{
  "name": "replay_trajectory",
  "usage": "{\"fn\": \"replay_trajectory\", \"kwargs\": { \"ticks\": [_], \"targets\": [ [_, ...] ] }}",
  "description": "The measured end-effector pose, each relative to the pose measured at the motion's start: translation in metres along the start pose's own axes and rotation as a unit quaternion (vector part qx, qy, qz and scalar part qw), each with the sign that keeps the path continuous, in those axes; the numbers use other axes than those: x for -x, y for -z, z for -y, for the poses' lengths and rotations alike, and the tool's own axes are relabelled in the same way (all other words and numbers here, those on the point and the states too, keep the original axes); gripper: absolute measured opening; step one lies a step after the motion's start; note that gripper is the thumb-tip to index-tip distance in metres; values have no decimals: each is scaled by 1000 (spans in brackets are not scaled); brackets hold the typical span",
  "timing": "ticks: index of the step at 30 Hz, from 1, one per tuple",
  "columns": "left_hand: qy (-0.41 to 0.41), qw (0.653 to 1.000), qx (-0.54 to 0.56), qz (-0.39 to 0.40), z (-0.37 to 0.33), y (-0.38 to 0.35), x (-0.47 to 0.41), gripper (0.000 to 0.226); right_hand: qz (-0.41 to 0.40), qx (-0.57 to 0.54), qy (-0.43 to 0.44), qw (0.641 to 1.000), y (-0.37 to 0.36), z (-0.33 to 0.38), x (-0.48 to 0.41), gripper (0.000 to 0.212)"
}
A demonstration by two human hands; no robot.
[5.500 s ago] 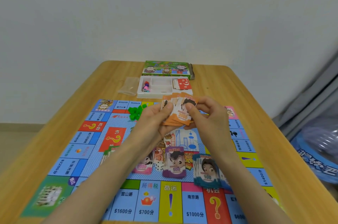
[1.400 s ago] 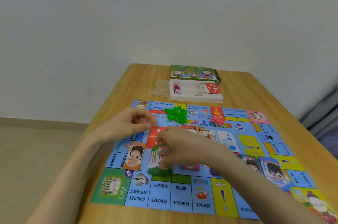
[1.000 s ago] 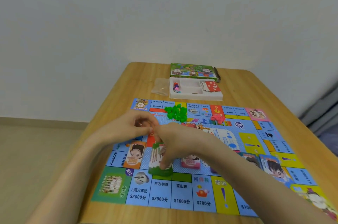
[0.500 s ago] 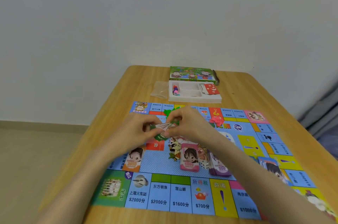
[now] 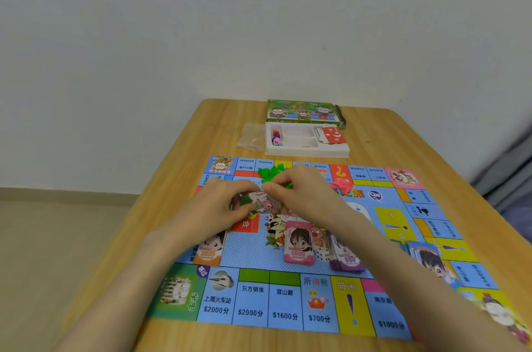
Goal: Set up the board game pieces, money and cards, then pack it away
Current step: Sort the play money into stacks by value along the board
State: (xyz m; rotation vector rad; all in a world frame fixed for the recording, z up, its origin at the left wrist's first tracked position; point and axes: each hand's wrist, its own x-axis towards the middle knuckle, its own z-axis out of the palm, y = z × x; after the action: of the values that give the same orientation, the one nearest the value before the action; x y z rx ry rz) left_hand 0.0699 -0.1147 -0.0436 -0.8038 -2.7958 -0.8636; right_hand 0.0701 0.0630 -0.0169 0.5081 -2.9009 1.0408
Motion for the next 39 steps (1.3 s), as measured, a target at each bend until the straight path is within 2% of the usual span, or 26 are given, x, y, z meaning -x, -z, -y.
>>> {"fn": "replay_trajectory", "kwargs": {
  "ticks": [7,16,19,21,24,26,27,29,31,34,39],
  "targets": [
    [17,999,-22,16,1,0,-2,29,-15,16,-15,1000,-3,-5,0,22],
    [-11,1000,-19,15,6,-4,-2,28,3,37,3,999,-7,-4,1,27],
    [12,996,66,-54,4,-3,-2,19,14,37,21,999,0,-2,3,27],
    [57,982,159,-88,0,2,-2,21,-11,29,29,999,4,1,2,21],
    [95,942,302,-112,-11,11,-1,11,-38,-157,-24,987,9,6,2,10],
    [103,914,352,-172,-13,15,-1,16,-3,-219,-51,974,14,9,3,10],
    [108,902,364,-206,-12,18,0,21,38,-193,-49,979,17,11,5,11],
    [121,885,373,-252,-7,20,-1,26,148,-71,-27,986,18,18,7,14],
    [133,882,366,-264,-4,19,-2,27,232,38,-9,972,11,24,8,20],
    [134,893,352,-248,-6,16,-2,23,257,115,-4,960,0,29,6,22],
    [120,903,341,-231,-8,15,-1,24,246,171,10,954,-12,31,4,30]
  ]
}}
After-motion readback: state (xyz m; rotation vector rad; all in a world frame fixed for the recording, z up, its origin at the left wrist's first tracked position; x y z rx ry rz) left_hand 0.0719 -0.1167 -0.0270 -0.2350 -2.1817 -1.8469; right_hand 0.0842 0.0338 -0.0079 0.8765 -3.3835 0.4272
